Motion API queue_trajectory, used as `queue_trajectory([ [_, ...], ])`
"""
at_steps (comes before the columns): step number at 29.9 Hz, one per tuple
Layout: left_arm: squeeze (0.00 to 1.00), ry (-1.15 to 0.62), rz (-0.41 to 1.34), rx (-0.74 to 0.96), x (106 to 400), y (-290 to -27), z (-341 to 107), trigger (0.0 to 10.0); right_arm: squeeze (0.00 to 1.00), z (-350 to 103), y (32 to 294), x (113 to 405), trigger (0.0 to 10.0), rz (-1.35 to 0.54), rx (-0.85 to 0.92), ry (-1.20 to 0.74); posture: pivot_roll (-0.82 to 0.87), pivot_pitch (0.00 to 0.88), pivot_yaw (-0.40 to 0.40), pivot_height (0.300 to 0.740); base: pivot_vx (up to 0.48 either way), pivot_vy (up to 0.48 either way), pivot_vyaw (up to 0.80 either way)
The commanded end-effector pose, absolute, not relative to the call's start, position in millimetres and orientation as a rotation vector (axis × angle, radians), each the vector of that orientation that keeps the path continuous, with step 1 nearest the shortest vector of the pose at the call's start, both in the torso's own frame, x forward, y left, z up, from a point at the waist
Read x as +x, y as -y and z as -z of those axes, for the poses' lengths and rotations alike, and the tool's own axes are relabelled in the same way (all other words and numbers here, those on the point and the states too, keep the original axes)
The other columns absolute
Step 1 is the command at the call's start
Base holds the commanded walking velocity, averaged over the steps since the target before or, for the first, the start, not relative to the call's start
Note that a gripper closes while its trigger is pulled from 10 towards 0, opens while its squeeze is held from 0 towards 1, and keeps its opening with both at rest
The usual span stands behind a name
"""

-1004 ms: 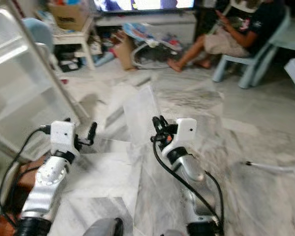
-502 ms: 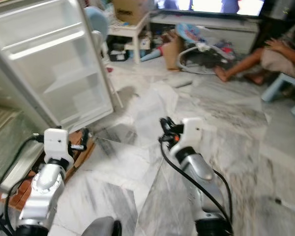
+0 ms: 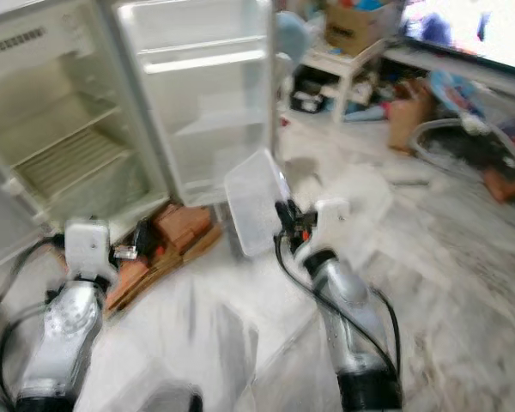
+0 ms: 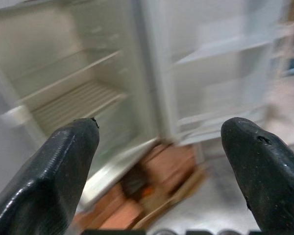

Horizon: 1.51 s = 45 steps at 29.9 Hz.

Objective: Restocking fridge

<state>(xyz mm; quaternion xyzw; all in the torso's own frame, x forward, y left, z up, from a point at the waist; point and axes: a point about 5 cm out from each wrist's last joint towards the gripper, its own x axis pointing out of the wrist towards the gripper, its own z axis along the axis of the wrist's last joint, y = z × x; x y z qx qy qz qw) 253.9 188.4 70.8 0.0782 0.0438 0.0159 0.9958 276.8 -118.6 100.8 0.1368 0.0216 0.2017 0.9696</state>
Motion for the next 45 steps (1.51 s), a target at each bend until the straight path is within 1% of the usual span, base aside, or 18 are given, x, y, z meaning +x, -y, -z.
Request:
queue_trajectory([
  [1,0.00,-0.081,-0.008,0.148,254.9,-180.8,-72.6,10.0,0.00,-101.8,129.2,276.5,10.0,-0.383,0.252,-0.032,-0.04,0.000,0.012,0.740,0.000,0.000,0.79],
  [12,0.00,-0.061,0.016,0.149,262.5,-174.3,-77.2,10.0,0.00,-102.6,126.1,275.2,10.0,-0.388,0.255,-0.025,-0.05,0.005,0.016,0.740,0.000,0.000,0.79],
  [22,0.00,-0.065,0.013,0.142,257.7,-171.3,-73.9,10.0,0.00,-102.0,128.8,274.0,10.0,-0.373,0.261,-0.033,-0.04,0.013,-0.004,0.740,0.000,0.000,0.72],
  [31,0.00,-0.058,0.016,0.121,255.8,-169.2,-74.6,10.0,0.00,-101.6,127.5,273.5,10.0,-0.380,0.253,-0.040,-0.04,0.030,-0.006,0.740,0.000,0.060,0.00],
  [45,0.00,-0.072,0.032,0.099,254.3,-164.8,-72.9,10.0,0.00,-101.1,125.2,271.0,10.0,-0.396,0.242,-0.040,-0.04,0.033,0.001,0.740,0.000,0.425,0.00],
])
